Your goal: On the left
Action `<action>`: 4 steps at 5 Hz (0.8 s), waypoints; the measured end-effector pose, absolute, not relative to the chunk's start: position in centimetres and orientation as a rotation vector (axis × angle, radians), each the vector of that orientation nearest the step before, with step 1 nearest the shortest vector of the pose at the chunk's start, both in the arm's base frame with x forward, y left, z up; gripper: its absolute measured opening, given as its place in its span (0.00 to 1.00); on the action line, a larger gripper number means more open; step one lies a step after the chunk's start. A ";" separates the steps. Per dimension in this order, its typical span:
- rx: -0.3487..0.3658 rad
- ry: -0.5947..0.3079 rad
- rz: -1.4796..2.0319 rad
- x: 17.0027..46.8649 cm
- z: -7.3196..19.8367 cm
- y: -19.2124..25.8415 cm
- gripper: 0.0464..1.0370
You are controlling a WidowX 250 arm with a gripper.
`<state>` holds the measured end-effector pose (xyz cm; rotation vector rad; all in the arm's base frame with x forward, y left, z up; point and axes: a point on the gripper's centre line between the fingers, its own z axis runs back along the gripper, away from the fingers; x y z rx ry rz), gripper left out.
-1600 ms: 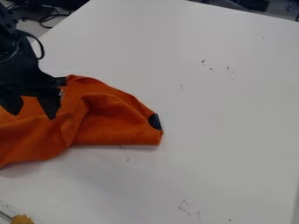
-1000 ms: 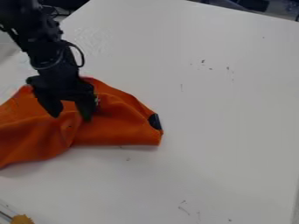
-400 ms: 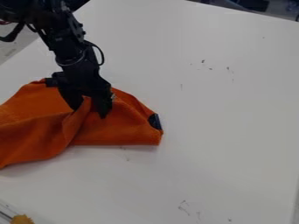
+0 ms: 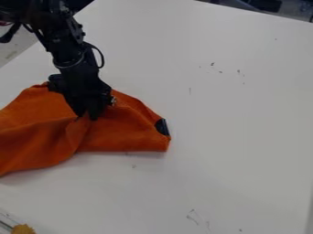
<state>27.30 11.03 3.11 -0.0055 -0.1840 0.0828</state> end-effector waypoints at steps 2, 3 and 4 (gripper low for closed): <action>0.060 -0.211 0.110 25.9 6.1 11.6 0.01; 0.082 -0.230 0.148 23.6 8.9 10.1 0.01; 0.064 -0.214 0.271 19.5 10.3 7.9 0.01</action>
